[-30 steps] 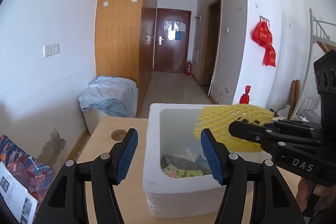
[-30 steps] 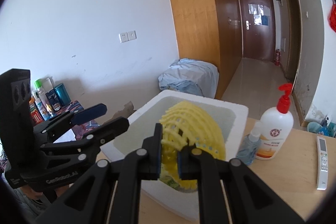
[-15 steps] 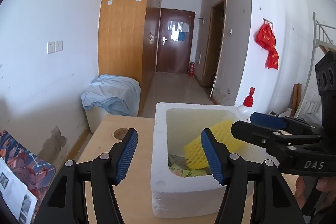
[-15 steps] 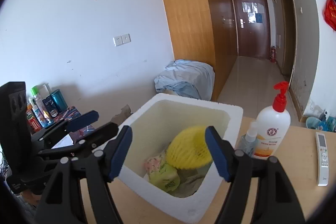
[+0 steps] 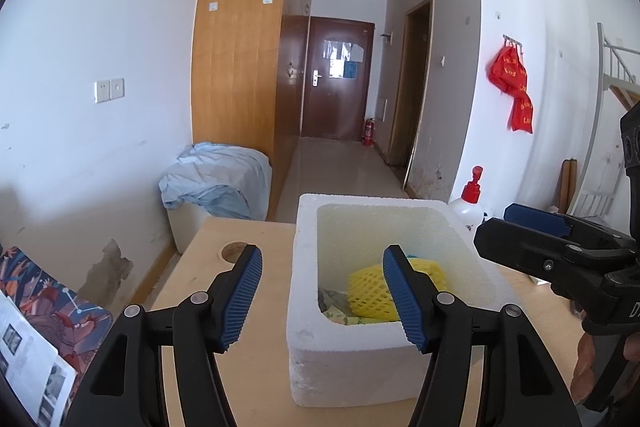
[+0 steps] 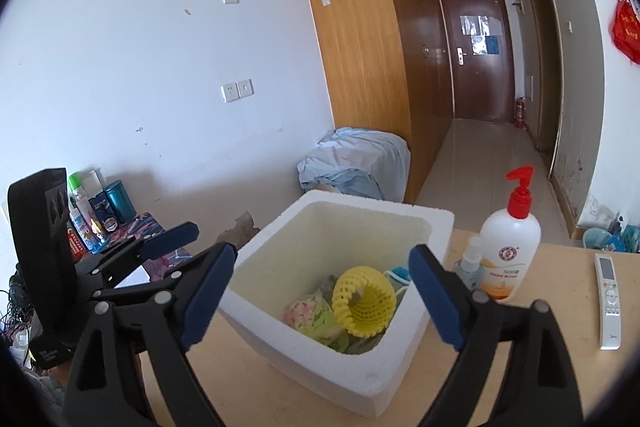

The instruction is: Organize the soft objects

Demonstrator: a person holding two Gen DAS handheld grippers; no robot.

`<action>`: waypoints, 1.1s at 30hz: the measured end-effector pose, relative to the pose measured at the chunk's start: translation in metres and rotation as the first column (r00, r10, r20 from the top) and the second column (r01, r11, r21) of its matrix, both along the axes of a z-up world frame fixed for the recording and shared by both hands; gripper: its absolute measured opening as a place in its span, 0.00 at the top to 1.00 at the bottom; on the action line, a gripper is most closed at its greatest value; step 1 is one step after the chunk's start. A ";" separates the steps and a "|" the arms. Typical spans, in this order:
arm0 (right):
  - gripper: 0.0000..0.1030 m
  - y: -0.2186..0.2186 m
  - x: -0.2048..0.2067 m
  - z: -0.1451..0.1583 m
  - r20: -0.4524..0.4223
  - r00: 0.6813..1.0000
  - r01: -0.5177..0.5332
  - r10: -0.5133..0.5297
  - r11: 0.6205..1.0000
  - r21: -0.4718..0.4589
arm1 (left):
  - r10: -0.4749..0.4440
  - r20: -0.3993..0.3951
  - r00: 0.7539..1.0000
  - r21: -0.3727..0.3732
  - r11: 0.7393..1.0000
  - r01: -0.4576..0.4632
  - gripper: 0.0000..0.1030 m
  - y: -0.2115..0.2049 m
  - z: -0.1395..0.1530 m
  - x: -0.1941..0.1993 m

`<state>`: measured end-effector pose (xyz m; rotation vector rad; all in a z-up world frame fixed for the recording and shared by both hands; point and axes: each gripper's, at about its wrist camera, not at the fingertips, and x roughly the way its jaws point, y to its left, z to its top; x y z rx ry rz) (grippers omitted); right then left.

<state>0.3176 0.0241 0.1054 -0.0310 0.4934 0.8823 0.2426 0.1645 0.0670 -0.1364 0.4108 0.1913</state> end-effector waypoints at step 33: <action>0.00 -0.105 -0.099 0.032 0.122 0.988 0.080 -0.092 0.992 0.100 | -0.067 0.110 0.992 0.028 0.998 0.064 0.11 -0.089 0.040 -0.091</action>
